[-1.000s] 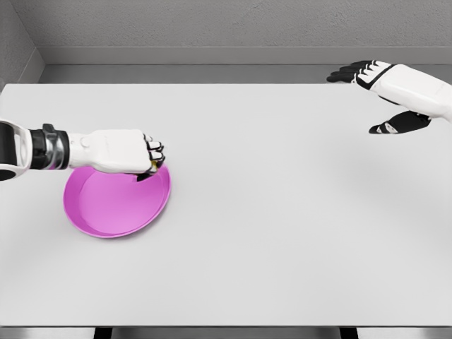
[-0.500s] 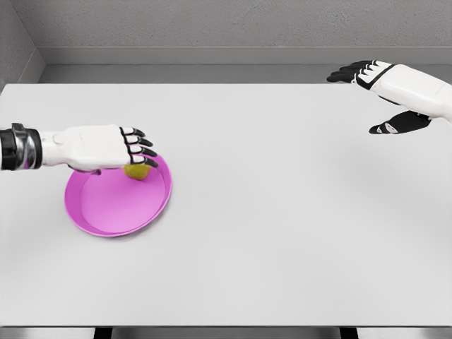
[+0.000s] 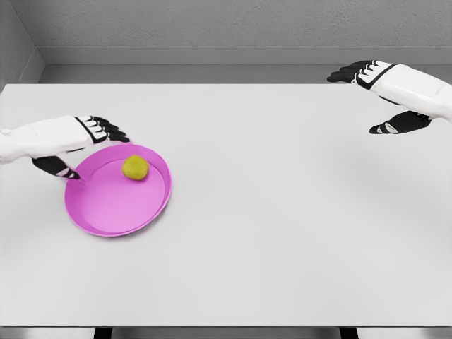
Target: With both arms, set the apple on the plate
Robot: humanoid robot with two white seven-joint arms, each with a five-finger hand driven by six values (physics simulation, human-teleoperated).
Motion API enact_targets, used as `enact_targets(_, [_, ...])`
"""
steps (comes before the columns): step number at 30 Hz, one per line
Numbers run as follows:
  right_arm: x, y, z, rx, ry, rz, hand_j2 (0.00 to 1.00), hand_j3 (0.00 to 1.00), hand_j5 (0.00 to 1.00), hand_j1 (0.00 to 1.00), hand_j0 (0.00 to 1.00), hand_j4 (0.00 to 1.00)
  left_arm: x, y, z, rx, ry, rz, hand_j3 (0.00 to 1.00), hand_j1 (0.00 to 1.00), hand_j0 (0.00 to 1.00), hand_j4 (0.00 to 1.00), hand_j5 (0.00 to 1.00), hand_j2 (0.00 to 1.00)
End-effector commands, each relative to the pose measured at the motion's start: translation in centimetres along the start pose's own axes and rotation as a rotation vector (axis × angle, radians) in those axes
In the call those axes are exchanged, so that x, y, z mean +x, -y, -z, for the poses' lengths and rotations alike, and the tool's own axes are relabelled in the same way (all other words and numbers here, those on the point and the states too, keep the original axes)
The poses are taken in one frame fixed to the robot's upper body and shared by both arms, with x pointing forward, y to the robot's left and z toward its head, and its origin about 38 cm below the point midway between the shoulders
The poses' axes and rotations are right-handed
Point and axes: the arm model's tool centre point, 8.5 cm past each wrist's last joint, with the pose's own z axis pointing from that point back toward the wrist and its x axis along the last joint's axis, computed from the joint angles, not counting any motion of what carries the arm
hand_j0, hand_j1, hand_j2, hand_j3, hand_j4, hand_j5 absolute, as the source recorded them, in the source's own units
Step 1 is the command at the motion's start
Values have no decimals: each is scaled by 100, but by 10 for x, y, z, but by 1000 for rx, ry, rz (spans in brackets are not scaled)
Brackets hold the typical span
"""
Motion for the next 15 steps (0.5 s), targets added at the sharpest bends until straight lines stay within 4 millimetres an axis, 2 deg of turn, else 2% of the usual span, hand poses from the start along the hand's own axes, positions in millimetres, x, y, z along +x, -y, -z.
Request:
enact_targets(1, [0, 1, 0, -3, 0, 5, 100, 100, 100, 100, 100, 100, -21, -3, -14, 28, -68, -37, 100, 100, 100, 100, 100, 100])
enact_targets(5, [0, 1, 0, -3, 0, 5, 100, 100, 100, 100, 100, 100, -22, 3, -17, 16, -75, -45, 100, 100, 100, 100, 100, 100])
enact_targets(15, [-1, 0, 0, -3, -1, 6, 100, 100, 100, 100, 100, 100, -24, 2, -23, 10, -86, -42, 100, 100, 100, 100, 100, 100])
